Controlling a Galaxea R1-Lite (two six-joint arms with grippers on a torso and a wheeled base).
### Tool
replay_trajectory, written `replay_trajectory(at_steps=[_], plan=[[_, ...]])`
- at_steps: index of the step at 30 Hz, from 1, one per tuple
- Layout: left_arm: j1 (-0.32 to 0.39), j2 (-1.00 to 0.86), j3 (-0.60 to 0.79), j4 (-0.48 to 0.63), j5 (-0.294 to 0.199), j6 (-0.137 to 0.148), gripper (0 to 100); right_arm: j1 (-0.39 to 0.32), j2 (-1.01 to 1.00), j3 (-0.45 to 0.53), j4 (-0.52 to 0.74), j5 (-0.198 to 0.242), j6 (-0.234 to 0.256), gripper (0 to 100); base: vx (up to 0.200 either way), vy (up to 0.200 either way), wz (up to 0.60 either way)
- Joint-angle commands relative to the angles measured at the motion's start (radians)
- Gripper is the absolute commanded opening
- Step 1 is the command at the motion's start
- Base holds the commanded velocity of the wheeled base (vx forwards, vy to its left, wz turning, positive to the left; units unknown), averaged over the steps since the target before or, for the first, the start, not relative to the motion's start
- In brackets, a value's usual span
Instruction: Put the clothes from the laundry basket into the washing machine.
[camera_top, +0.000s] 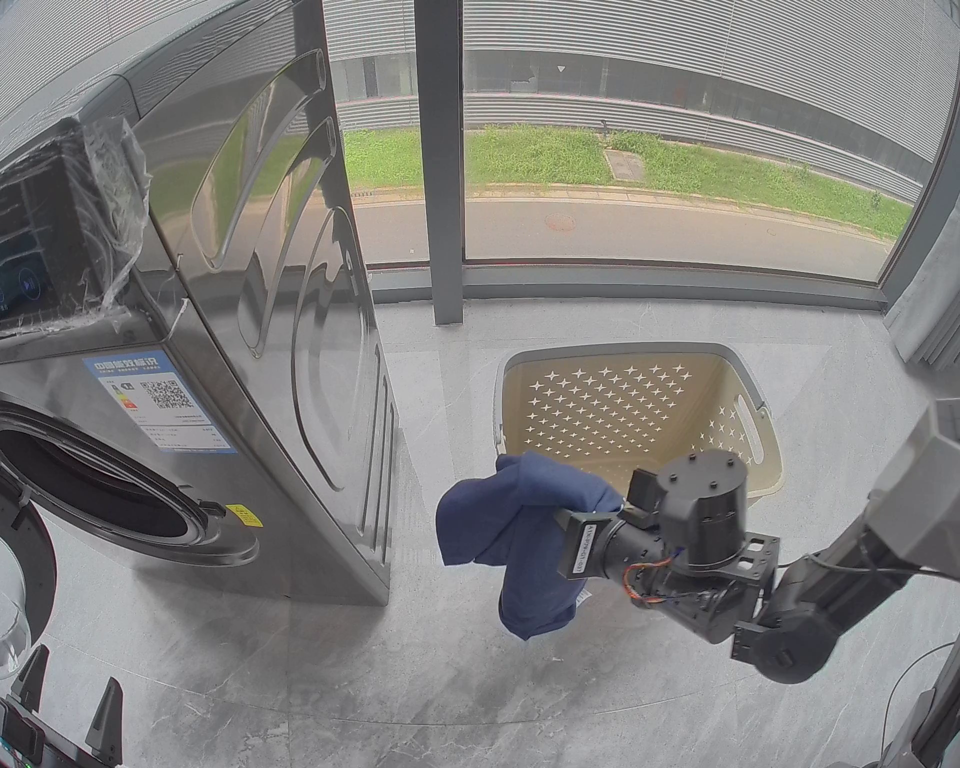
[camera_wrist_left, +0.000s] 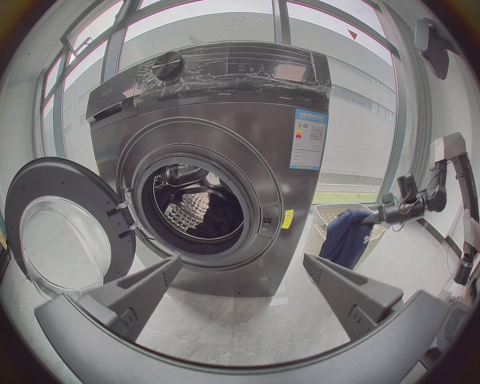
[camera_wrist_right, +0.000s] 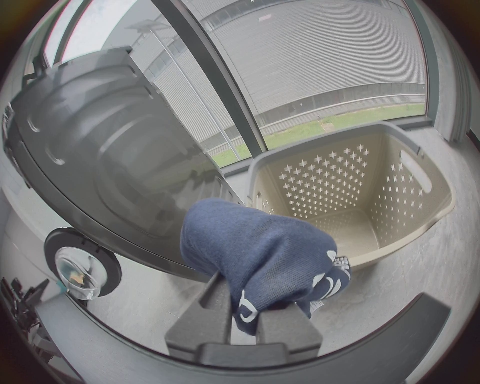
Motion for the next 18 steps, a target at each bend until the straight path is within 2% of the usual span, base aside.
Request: replay_trajectory(at_steps=[1, 2, 5, 7, 9, 18], plan=[[0.0, -0.009, 0.016, 0.0, 0.001, 0.001, 100, -0.005, -0.314, 0.144, -0.012, 0.02, -0.103, 0, 0.0, 0.0, 0.0], [0.0, -0.009, 0.016, 0.0, 0.001, -0.001, 100, -0.008, -0.34, 0.158, -0.023, 0.028, -0.123, 0, 0.0, 0.0, 0.0], [0.0, -0.009, 0.016, 0.002, 0.001, -0.001, 100, -0.008, -0.428, 0.214, -0.084, 0.093, -0.168, 0, 0.0, 0.0, 0.0], [0.0, -0.009, 0.016, 0.002, 0.001, -0.001, 100, -0.009, -0.477, 0.247, -0.1, 0.128, -0.232, 0, 0.0, 0.0, 0.0], [0.0, -0.009, 0.015, 0.002, 0.001, 0.001, 100, -0.009, -0.511, 0.276, -0.107, 0.139, -0.277, 0, -0.1, 0.0, 0.0], [0.0, -0.009, 0.015, 0.002, -0.001, -0.002, 100, 0.006, -0.558, 0.299, -0.106, 0.155, -0.295, 0, -0.2, 0.0, 0.0]])
